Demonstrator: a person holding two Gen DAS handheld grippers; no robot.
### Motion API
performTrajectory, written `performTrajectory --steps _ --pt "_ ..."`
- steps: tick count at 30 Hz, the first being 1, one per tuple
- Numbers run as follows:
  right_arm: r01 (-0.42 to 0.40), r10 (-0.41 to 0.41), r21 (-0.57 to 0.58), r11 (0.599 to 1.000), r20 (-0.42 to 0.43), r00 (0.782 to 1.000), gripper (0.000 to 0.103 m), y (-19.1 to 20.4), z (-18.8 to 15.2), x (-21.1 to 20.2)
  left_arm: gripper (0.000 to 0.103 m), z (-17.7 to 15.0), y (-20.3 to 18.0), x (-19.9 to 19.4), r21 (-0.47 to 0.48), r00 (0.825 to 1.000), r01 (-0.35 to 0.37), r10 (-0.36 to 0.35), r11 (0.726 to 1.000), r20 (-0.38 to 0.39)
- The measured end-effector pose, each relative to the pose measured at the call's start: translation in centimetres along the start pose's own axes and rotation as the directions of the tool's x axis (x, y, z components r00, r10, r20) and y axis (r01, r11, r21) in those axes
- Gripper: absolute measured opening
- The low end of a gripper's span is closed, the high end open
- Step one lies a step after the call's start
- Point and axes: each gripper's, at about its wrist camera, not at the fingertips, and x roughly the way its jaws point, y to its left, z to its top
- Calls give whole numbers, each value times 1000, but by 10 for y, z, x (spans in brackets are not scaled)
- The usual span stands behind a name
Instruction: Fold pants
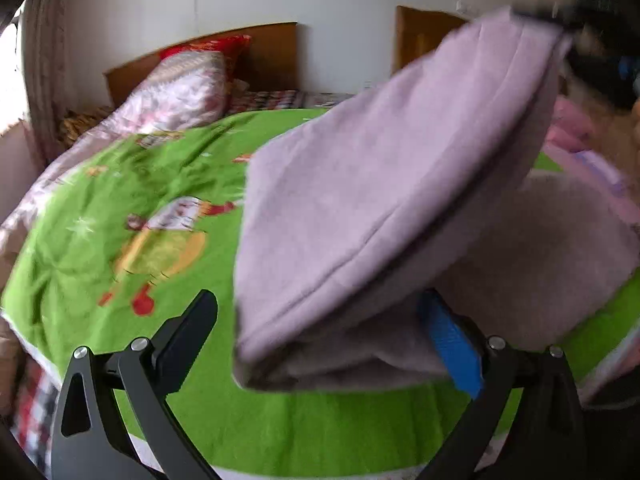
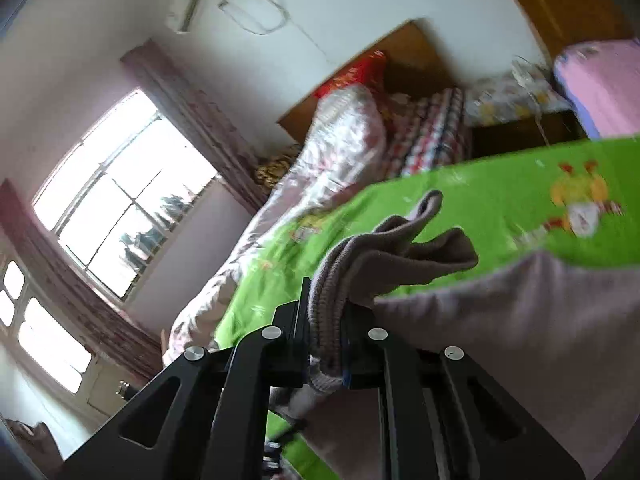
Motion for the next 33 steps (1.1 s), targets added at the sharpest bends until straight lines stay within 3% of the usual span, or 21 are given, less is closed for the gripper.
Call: performTrajectory --steps 2,4,7,9,11,12,13,15,20,25,30,33 --pt "-7 8 -33 999 11 1000 13 12 4 -4 101 0 2 8 21 997 -79 80 997 -17" --pt "1 0 -43 999 17 1000 13 13 2 -10 102 -1 12 3 -20 995 -95 95 995 4" --pt "54 -54 12 998 2 999 13 -15 -18 -22 102 -4 42 -15 -173 996 -58 69 983 57" --pt "108 -107 51 993 -18 994 13 -40 -42 -26 102 -11 70 -25 -296 996 12 15 955 91" --pt "155 -147 110 982 -74 986 13 -67 -72 -21 102 -19 87 -19 -380 997 65 -45 923 63" --pt "174 -159 152 973 -107 981 13 -82 -89 -16 102 -24 88 -7 -387 999 40 -42 921 3" --pt "208 -179 187 960 -160 971 13 -97 -109 -5 102 -29 84 3 -354 999 -4 -12 935 -42" --pt "266 -233 160 951 -198 952 13 -104 -127 4 102 -32 67 5 -238 996 -86 78 967 -41" --pt "254 -229 130 959 -181 957 13 -100 -126 0 102 -31 70 5 -254 996 -85 73 963 -57" --pt "245 -243 7 969 -93 965 13 -70 -111 -21 102 -31 68 0 -251 993 -108 91 962 -77" --pt "294 -269 98 951 -212 940 14 -99 -139 -4 102 -27 64 3 -191 988 -137 121 972 -91" --pt "285 -262 98 954 -196 945 14 -97 -140 -8 102 -26 64 3 -171 987 -139 123 975 -100"
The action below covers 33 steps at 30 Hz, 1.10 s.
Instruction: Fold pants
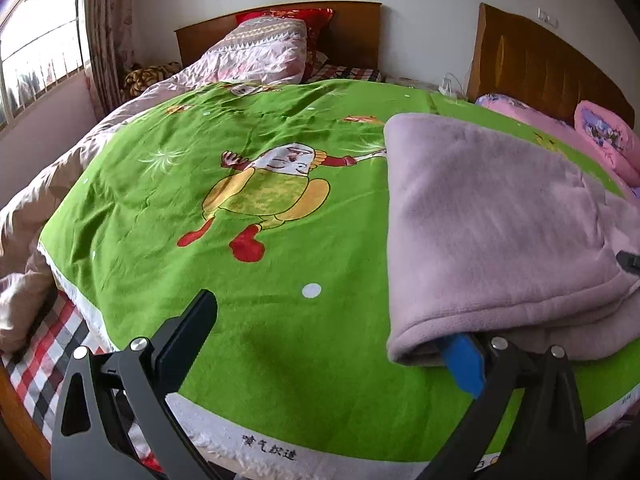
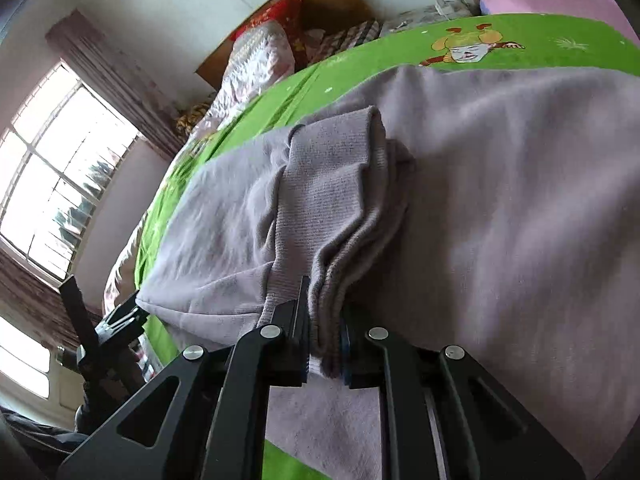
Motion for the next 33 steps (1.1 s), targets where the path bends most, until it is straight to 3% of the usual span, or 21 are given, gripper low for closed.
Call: performTrajectory --steps 5,9,12,14,16,18,19,22,24,27,29,31,33 --pt "17 -17 -44 999 -2 1000 14 8 -4 -6 102 3 0 2 5 1000 -14 14 1000 -8" --pt "-3 3 12 1000 -21 1000 13 -5 -5 2 102 2 -2 -2 27 1000 -16 17 999 -17" --pt "12 -14 -48 999 -41 999 27 2 -4 -9 101 -1 -8 -21 165 1000 -13 16 986 -15" --pt "56 -57 -88 995 -10 998 42 5 -3 -22 101 -1 -9 -44 271 1000 -16 14 962 7" --pt "97 -93 -135 986 36 995 42 8 2 -34 101 10 -5 -67 264 997 29 -45 964 58" --pt "101 -91 -176 979 63 994 42 15 8 -35 101 32 -1 -88 194 981 82 -113 978 155" --pt "103 -90 -205 973 73 993 42 20 13 -32 101 50 -2 -96 123 960 138 -163 983 229" --pt "131 -107 -330 935 90 990 42 54 27 -8 101 80 -20 -82 26 909 311 -305 950 284" --pt "148 -132 -403 903 67 989 42 74 26 11 101 92 -54 -49 39 914 356 -357 934 194" --pt "148 -155 -491 859 27 988 43 88 8 24 101 81 -91 -6 121 939 333 -341 935 52" --pt "172 -216 -537 826 -21 976 53 83 -11 35 101 66 -101 15 139 942 335 -335 932 -25" --pt "160 -178 -549 820 21 984 55 73 -23 28 101 47 -108 29 193 954 300 -291 934 -70" --pt "127 -145 -518 846 6 989 56 66 -22 24 101 45 -113 27 222 959 283 -276 933 -64"
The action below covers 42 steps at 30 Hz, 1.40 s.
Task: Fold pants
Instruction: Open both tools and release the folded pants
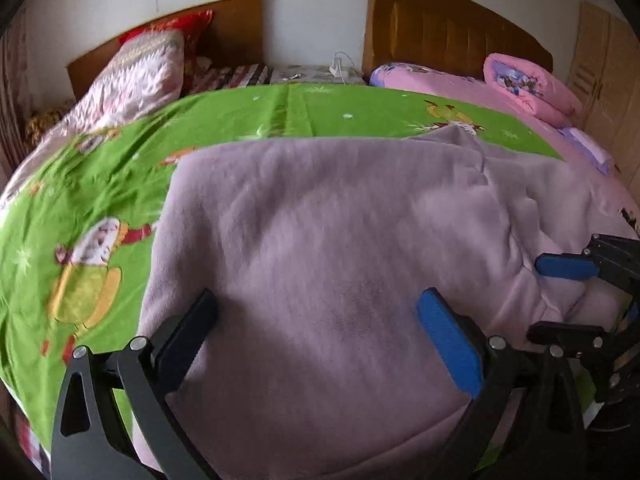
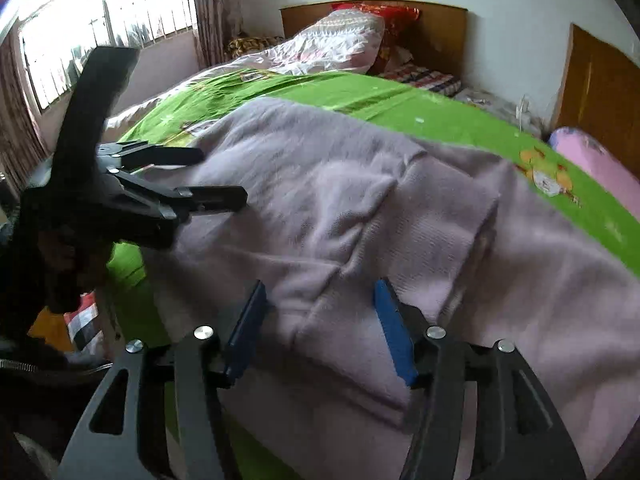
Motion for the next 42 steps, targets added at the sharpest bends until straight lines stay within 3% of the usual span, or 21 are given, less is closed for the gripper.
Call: performTrajectory --steps 2,6,9,12,15,17,20,24,26,29,32,35,38,40,42 --pt "-43 44 44 998 -19 999 57 -10 7 -2 101 5 4 0 -23 1000 15 -15 1000 -13" --pt "36 -37 21 999 35 999 62 -22 34 -15 101 46 17 -28 -64 991 110 -105 992 80" --pt "44 -43 -28 999 57 997 64 -25 57 -5 101 80 16 -22 -11 994 66 -65 998 91" --pt "54 -55 -79 995 1 999 68 -24 71 26 101 96 16 14 1 999 42 -42 999 6" --pt "88 -91 -66 994 -58 994 77 -33 65 51 101 86 29 65 -41 992 4 -9 999 -126" --pt "60 -62 -49 997 -45 997 83 -36 64 45 102 81 25 64 -13 996 -11 10 1000 -85" --pt "42 -43 -13 999 -35 998 84 -43 65 38 102 79 22 65 -6 996 -35 34 999 -81" --pt "134 -134 49 990 12 991 86 -75 74 18 102 80 21 66 -3 996 -40 40 999 -83" --pt "215 -213 120 969 -31 977 86 -108 67 17 102 80 21 67 -1 996 -45 44 999 -80" --pt "319 -279 252 914 -184 943 92 -163 47 34 102 78 21 66 -5 996 -42 42 999 -77" --pt "244 -216 324 914 -120 969 92 -176 45 21 102 79 20 67 -5 996 -43 42 999 -76" --pt "330 -330 372 867 -67 942 92 -185 46 1 102 78 19 66 -8 996 -42 41 999 -74" --pt "384 -360 430 817 -140 922 92 -204 33 -2 102 78 20 66 -6 996 -43 42 999 -75" --pt "387 -337 402 830 -191 922 92 -208 26 4 102 78 20 66 -7 996 -42 41 999 -75" --pt "415 -368 381 826 -193 910 92 -199 25 -6 102 78 20 66 -8 996 -42 41 999 -75"
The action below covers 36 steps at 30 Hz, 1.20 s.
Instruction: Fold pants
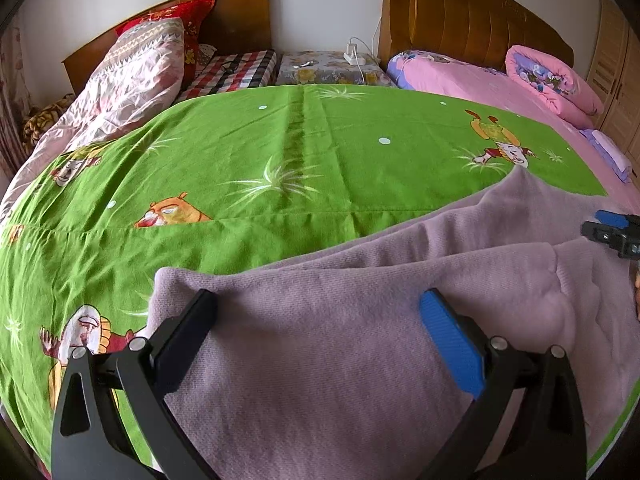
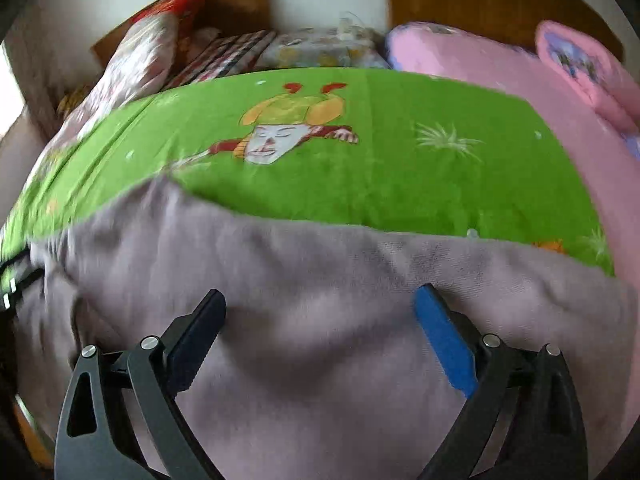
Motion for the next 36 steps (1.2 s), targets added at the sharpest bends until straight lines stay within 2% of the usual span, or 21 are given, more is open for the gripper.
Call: performTrajectory --steps 3,5,9,10,13,16,19,20,22,24,25,26,28,31,35,36 --pt "-20 19 19 1000 29 999 92 1 -10 -23 102 0 -2 0 -1 1000 2 -2 1000 0" --pt "-74 75 -38 997 27 997 92 10 -29 -38 102 0 -3 0 1 1000 -2 2 1000 -1" --pt "-52 46 -130 990 -54 998 92 18 -70 -41 102 0 -2 1 2 1000 -4 4 1000 -2" --pt "-59 56 -131 990 -23 998 92 15 -79 -49 102 0 -2 0 2 1000 -4 4 1000 -2" --pt "-72 69 -87 994 -37 997 92 3 -95 -63 102 0 -2 1 1 1000 -4 4 1000 -3" --pt "-65 63 -97 993 -30 998 92 -4 -117 -78 102 1 -3 0 5 1000 -14 14 1000 -5" --pt "-69 68 -83 994 -10 998 92 -12 -134 -86 101 1 -13 -16 -22 993 -117 118 993 18" --pt "-79 79 -67 995 -3 997 92 -17 -140 -91 101 1 -20 -28 -38 992 -114 116 993 41" --pt "-85 85 -52 995 7 996 92 -21 -152 -97 101 -1 -49 -59 -13 993 5 -4 1000 117" --pt "-88 90 -60 994 20 996 92 -24 -161 -101 101 -7 -85 -74 61 989 63 -71 996 132" --pt "-86 88 -66 994 36 995 92 -24 -166 -104 101 -10 -103 -78 102 985 111 -123 989 124" --pt "-88 91 -61 994 53 994 92 -24 -171 -108 101 -12 -129 -81 164 973 188 -207 968 104" --pt "-94 97 -52 994 67 993 92 -26 -175 -110 101 -5 -168 -82 250 962 237 -263 939 77" --pt "-84 88 -63 995 79 993 92 -25 -176 -110 101 20 -222 -75 396 959 227 -275 890 69" --pt "-73 75 -26 997 102 992 92 -27 -172 -117 101 55 -282 -15 529 974 217 -220 820 -58" --pt "-77 79 -20 997 109 991 92 -27 -169 -118 101 59 -289 -4 545 977 208 -204 812 -68"
